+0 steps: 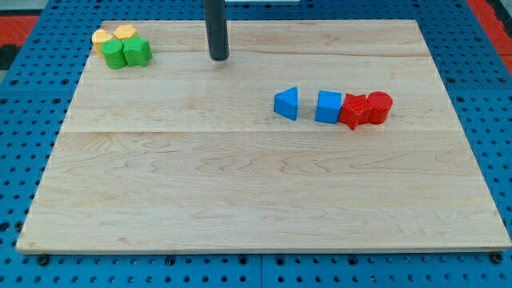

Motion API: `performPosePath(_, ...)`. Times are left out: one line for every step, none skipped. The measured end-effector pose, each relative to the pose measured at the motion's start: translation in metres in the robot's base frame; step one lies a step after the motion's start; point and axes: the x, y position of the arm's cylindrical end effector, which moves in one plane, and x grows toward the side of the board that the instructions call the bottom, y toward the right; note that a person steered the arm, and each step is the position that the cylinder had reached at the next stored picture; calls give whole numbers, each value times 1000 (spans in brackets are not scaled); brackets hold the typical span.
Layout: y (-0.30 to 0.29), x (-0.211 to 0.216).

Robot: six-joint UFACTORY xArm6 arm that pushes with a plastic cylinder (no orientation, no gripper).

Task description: Move the yellow heart down a bit along with green circle

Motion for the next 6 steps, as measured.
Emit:
performPosePath(-33, -49)
performPosePath(-87, -66)
performPosePath(-167, -68)
performPosePath(-237, -54)
performPosePath(-211, -19)
performPosePath(-211, 3)
